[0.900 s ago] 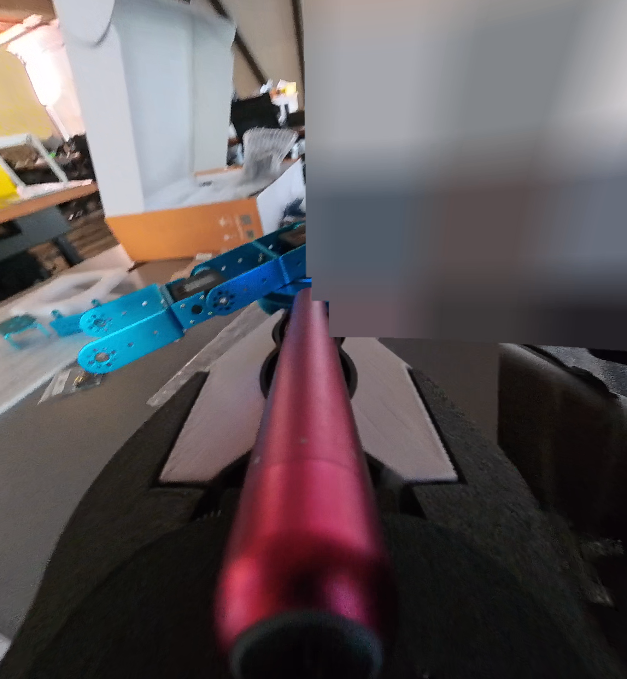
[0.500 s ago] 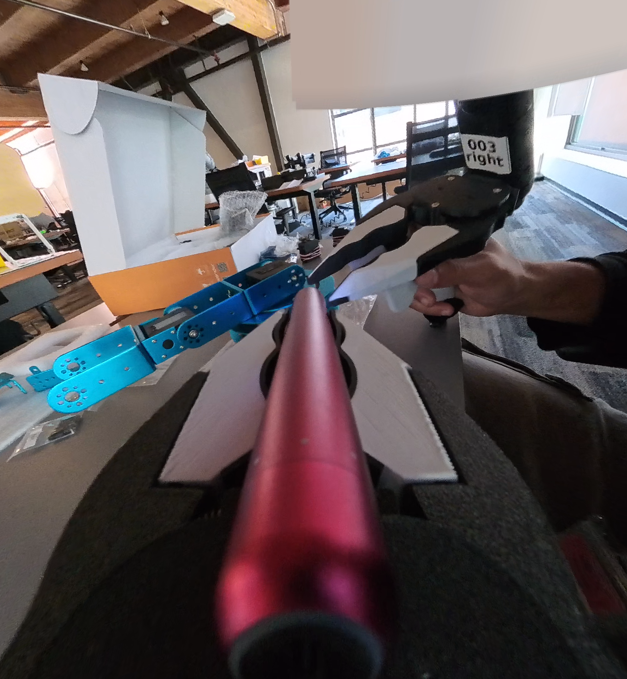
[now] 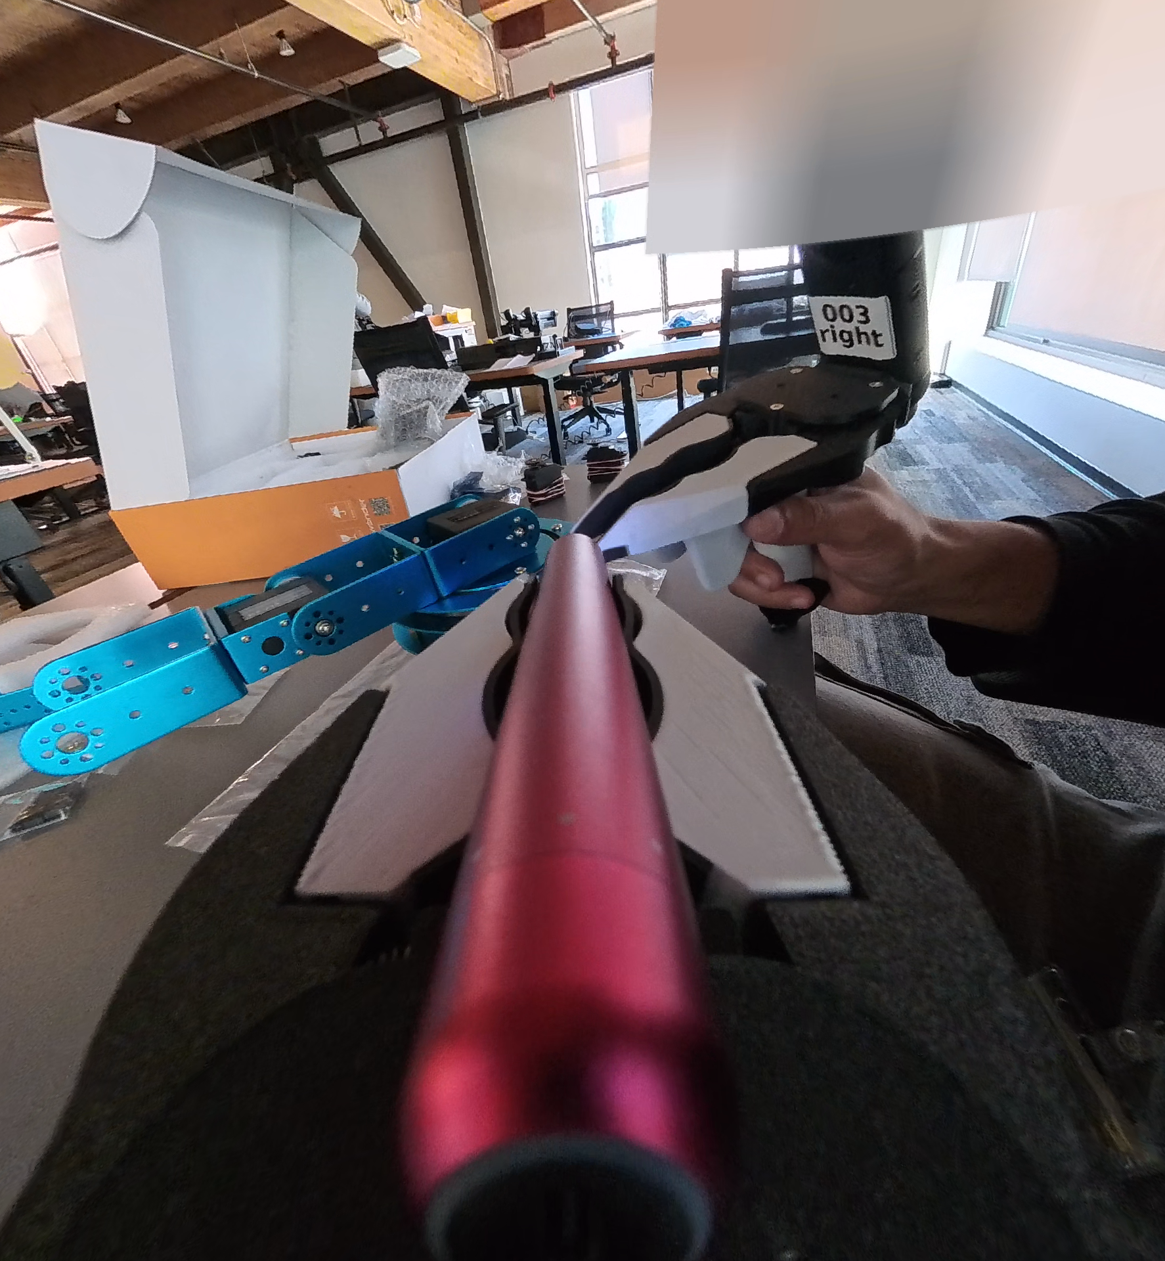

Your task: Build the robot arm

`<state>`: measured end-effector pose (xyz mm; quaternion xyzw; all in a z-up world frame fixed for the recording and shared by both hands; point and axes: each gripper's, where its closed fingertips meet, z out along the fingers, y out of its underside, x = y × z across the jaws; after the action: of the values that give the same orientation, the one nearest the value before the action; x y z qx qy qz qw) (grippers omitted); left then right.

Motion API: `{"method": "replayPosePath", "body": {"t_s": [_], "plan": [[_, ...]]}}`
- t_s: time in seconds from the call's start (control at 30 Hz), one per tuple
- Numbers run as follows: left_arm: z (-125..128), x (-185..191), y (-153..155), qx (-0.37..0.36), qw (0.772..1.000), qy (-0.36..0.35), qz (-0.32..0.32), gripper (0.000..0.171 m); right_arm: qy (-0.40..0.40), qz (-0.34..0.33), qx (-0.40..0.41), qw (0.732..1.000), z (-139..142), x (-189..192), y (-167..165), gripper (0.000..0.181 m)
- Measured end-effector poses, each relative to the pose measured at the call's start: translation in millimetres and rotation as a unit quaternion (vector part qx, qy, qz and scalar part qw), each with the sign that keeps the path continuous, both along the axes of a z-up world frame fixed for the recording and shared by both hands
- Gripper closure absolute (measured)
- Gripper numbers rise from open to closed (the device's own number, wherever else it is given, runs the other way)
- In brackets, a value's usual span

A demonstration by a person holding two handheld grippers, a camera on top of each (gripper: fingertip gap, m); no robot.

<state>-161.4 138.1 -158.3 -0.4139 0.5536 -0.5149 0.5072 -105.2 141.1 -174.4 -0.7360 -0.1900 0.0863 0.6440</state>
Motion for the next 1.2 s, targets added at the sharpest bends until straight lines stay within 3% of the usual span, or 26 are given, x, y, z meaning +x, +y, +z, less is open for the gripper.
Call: {"method": "replayPosePath", "body": {"t_s": [0.87, 1.2], "plan": [[0, 0, -3, 0.002, 1.000, 0.000, -0.008, 0.152, 0.026, 0.022, -0.026, 0.999, -7, -1, 0, 0.171], [3, -2, -5, -0.003, 1.000, -0.009, -0.015, 0.151, 0.138, 0.082, -0.060, 0.985, -1, -9, -5, 0.171]]}}
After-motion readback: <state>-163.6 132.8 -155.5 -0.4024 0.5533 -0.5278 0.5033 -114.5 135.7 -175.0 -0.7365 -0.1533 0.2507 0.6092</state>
